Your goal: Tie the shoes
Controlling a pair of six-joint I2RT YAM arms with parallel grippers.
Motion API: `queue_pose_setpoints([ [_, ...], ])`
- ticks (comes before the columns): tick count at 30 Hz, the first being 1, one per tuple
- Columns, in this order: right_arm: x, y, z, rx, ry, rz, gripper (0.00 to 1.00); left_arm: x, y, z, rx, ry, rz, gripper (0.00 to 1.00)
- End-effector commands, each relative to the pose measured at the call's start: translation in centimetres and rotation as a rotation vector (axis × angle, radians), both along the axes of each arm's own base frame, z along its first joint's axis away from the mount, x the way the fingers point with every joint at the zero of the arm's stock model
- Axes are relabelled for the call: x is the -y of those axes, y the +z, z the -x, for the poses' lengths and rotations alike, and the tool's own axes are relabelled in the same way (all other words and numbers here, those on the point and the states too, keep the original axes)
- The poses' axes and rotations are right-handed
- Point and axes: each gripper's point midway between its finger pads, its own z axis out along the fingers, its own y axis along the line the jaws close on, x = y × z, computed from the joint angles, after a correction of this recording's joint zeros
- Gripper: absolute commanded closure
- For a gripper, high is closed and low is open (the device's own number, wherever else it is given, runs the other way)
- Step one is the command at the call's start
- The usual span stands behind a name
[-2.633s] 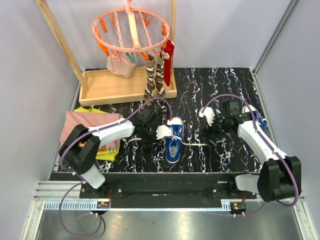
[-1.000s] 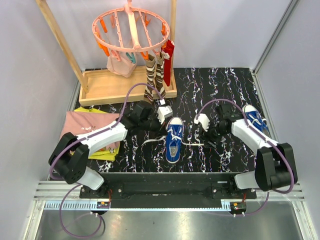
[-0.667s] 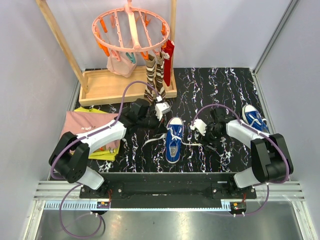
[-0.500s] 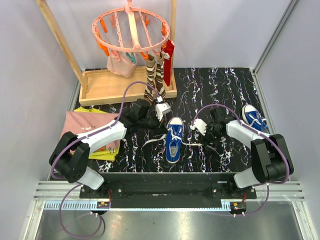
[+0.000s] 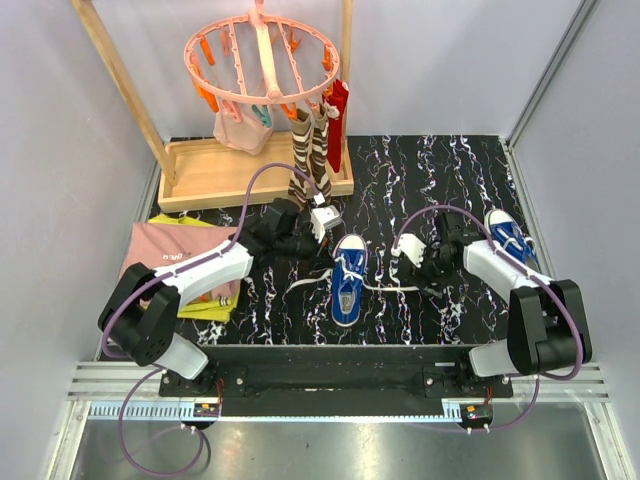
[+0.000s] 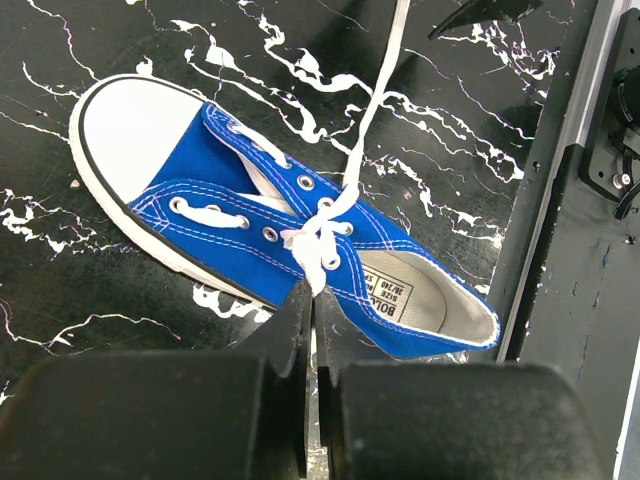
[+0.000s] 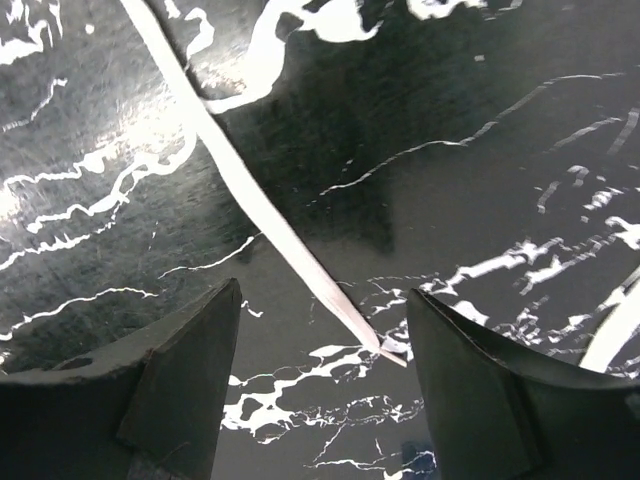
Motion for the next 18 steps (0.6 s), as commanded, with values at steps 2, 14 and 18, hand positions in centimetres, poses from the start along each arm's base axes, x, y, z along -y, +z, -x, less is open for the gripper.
queue_pose_setpoints([
  [2, 1.4, -2.3, 1.0, -0.044, 0.07, 0.084, 0.3, 0.6, 1.1, -0.1, 0.035, -0.027, 0.046, 1.0],
  [14, -3.2, 5.2, -4.7, 0.108, -0.101, -0.188, 1.0, 0.1, 2.0, 0.8, 0.109, -0.097, 0.051, 1.0],
  [18, -8.0, 12.7, -7.8, 0.134, -0.132, -0.448, 1.0, -0.3, 2.2, 1.8, 0.142, -0.133, 0.067, 1.0],
])
